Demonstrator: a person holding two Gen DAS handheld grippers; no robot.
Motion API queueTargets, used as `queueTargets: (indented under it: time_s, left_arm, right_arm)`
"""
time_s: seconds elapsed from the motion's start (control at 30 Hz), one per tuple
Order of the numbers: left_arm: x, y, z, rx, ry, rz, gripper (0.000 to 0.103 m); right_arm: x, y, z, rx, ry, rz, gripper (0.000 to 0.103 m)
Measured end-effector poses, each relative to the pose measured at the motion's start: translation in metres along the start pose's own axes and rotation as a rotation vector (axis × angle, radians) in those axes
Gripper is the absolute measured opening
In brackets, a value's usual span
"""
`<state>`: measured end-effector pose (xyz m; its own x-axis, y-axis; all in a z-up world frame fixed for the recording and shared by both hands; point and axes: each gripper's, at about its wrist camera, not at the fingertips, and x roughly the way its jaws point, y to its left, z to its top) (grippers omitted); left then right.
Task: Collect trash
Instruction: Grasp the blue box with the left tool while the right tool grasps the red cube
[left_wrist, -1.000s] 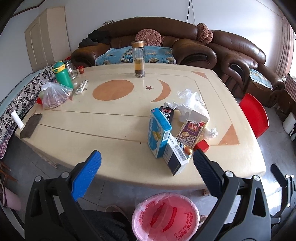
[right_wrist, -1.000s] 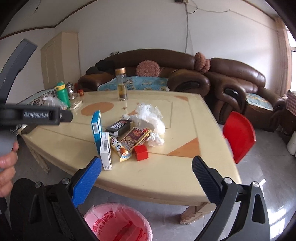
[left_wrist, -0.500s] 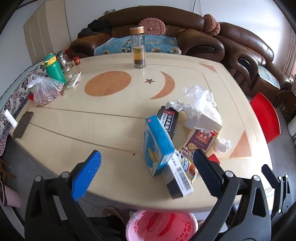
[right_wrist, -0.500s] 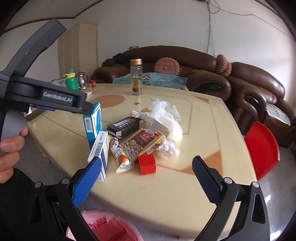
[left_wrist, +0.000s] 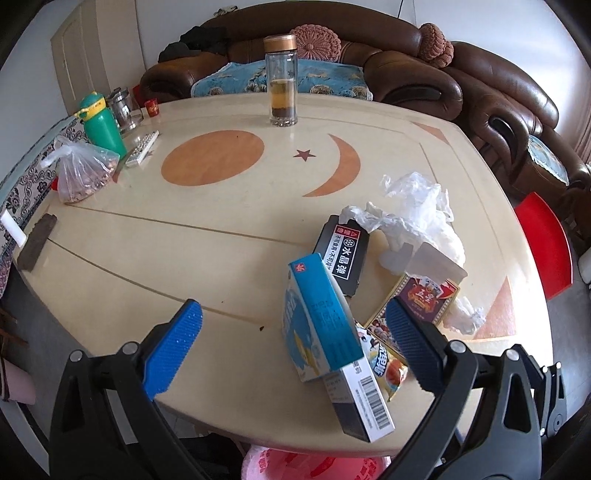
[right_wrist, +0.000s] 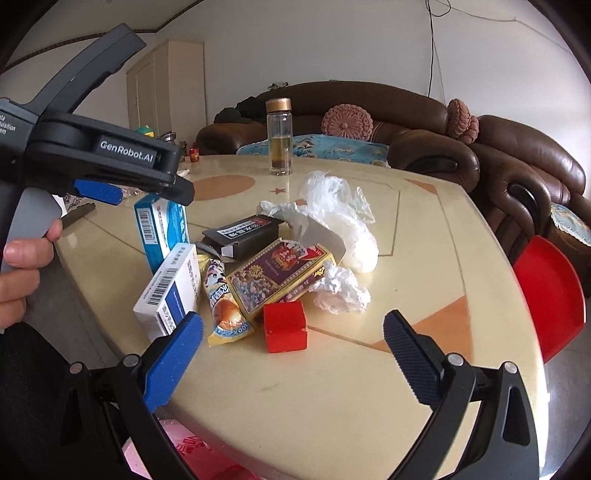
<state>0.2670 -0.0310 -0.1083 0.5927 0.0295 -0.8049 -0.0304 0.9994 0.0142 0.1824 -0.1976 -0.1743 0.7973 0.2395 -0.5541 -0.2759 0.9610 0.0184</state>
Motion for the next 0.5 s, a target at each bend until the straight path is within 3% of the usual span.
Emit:
queueTargets:
  time_s: [0.4,0.5]
  left_arm:
    - [0.022,0.007,0.005,-0.048,0.027,0.001,0.097]
    - [0.026,0.012,0.006,-0.085,0.032,-0.028,0.097]
  right_arm:
    - [0.021,-0.006,-0.005,0.001,0.020,0.026,0.095]
    - [0.024,-0.005,-0.005,-0.015,0.018,0.018,0.084]
